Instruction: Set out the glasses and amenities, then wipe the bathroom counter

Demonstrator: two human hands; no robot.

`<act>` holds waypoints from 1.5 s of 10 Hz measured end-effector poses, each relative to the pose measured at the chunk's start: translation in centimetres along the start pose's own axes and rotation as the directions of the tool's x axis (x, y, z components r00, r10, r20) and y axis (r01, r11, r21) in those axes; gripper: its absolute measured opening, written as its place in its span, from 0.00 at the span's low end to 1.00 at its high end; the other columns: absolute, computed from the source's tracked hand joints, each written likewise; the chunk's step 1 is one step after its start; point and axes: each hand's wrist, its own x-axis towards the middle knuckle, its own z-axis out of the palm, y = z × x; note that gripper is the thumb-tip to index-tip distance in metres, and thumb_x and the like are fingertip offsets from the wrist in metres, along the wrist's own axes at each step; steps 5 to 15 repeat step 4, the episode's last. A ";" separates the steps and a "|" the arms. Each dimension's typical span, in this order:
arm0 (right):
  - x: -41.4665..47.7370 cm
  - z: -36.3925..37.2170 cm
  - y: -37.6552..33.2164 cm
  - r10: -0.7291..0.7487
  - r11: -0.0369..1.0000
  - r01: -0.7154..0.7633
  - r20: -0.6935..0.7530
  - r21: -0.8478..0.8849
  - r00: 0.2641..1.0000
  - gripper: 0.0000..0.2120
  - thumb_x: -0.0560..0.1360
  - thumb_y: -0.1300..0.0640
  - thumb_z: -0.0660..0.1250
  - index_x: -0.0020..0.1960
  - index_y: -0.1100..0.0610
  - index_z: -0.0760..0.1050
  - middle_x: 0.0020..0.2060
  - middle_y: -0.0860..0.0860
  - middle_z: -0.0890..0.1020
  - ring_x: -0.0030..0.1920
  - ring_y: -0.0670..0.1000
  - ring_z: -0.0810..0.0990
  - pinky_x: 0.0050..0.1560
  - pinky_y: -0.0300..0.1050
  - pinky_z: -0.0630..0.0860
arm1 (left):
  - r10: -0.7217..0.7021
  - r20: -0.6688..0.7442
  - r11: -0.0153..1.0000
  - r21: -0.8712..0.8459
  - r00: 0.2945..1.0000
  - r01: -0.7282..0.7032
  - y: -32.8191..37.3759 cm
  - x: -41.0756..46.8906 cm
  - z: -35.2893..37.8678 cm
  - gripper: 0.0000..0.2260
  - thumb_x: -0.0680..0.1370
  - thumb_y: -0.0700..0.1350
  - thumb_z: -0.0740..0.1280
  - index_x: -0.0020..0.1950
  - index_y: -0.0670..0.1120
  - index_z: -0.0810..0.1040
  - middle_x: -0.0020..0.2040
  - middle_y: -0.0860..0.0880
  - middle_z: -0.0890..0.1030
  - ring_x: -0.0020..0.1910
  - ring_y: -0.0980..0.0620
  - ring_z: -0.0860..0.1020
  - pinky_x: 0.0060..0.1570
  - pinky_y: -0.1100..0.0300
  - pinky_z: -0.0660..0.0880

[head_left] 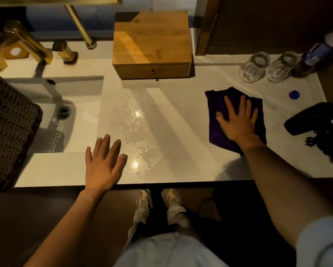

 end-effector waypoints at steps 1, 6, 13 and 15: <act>-1.0 -0.1 -0.4 0.008 1.000 -0.008 -0.006 0.024 1.000 0.32 0.79 0.34 0.46 0.80 0.42 0.44 0.80 0.60 0.44 0.80 0.62 0.41 0.77 0.66 0.40 | 0.019 0.033 1.000 0.007 0.999 -0.019 -0.2 -0.5 0.1 0.26 0.83 0.63 0.49 0.80 0.58 0.57 0.84 0.53 0.49 0.83 0.51 0.44 0.80 0.42 0.41; -13.9 3.0 -3.7 -0.108 0.863 0.336 -0.511 0.377 0.852 0.13 0.76 0.57 0.67 0.58 0.61 0.79 0.59 0.59 0.77 0.58 0.57 0.76 0.60 0.57 0.75 | 0.142 0.015 0.989 -0.050 0.990 -0.142 -2.1 -6.5 0.5 0.24 0.84 0.57 0.51 0.79 0.51 0.65 0.82 0.46 0.59 0.82 0.44 0.53 0.80 0.39 0.50; -13.9 3.0 -3.7 -0.108 0.863 0.336 -0.511 0.377 0.852 0.13 0.76 0.57 0.67 0.58 0.61 0.79 0.59 0.59 0.77 0.58 0.57 0.76 0.60 0.57 0.75 | 0.142 0.015 0.989 -0.050 0.990 -0.142 -2.1 -6.5 0.5 0.24 0.84 0.57 0.51 0.79 0.51 0.65 0.82 0.46 0.59 0.82 0.44 0.53 0.80 0.39 0.50; -13.9 3.0 -3.7 -0.108 0.863 0.336 -0.511 0.377 0.852 0.13 0.76 0.57 0.67 0.58 0.61 0.79 0.59 0.59 0.77 0.58 0.57 0.76 0.60 0.57 0.75 | 0.142 0.015 0.989 -0.050 0.990 -0.142 -2.1 -6.5 0.5 0.24 0.84 0.57 0.51 0.79 0.51 0.65 0.82 0.46 0.59 0.82 0.44 0.53 0.80 0.39 0.50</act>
